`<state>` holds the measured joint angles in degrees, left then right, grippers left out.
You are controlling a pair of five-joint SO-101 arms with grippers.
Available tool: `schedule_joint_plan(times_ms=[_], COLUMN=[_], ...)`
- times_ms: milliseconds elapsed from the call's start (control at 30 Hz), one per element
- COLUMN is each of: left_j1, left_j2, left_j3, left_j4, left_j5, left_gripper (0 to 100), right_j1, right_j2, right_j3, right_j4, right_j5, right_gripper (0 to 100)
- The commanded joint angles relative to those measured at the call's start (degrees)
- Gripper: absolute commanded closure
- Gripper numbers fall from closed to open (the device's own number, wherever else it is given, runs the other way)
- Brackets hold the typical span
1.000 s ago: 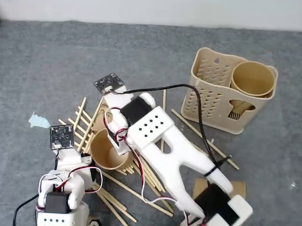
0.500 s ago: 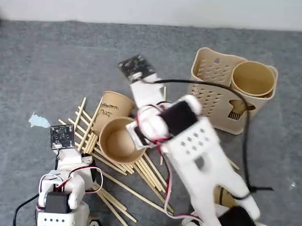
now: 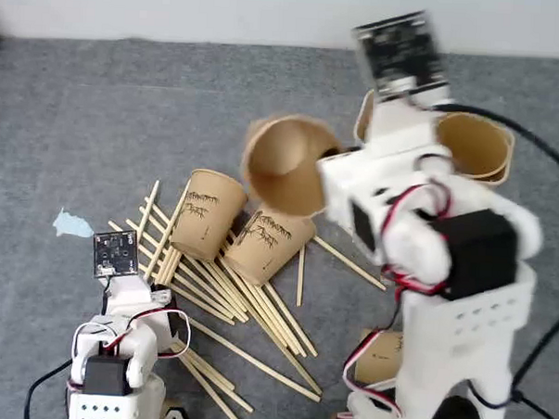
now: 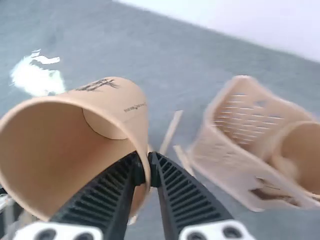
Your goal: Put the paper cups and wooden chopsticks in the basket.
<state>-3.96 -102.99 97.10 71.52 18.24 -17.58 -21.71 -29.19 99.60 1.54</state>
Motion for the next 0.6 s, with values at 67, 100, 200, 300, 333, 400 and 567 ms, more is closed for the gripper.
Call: schedule_joint_plan(times_ms=[67, 100, 200, 300, 333, 400, 567], left_j1=[-0.35, -0.35, -0.35, -0.35, -0.35, -0.35, -0.35], left_j2=[-0.79, -0.79, -0.79, -0.79, -0.79, -0.79, -0.79], left_j3=[-0.57, -0.57, -0.57, -0.57, -0.57, -0.57, -0.57], left_j4=[0.35, 0.35, 0.35, 0.35, 0.35, 0.35, 0.35], left_j5=[-0.44, -0.44, -0.44, -0.44, -0.44, -0.44, -0.44], left_gripper=[98, 98, 98, 98, 98, 98, 98], right_j1=[13.32, 15.52, 21.76, 26.95, 28.44, 30.81, 35.12], right_j2=[-1.36, -0.84, 1.45, 4.53, 5.32, 6.64, 7.69], right_j3=[-2.46, -2.46, -2.73, -2.81, -2.81, -2.81, -2.81], right_j4=[-5.58, -6.29, -7.60, -7.78, -7.78, -7.78, -7.78], right_j5=[5.27, 6.07, 7.65, 8.35, 8.35, 8.35, 8.44], right_gripper=[99.1, 99.1, 99.1, 99.1, 99.1, 99.1, 99.1])
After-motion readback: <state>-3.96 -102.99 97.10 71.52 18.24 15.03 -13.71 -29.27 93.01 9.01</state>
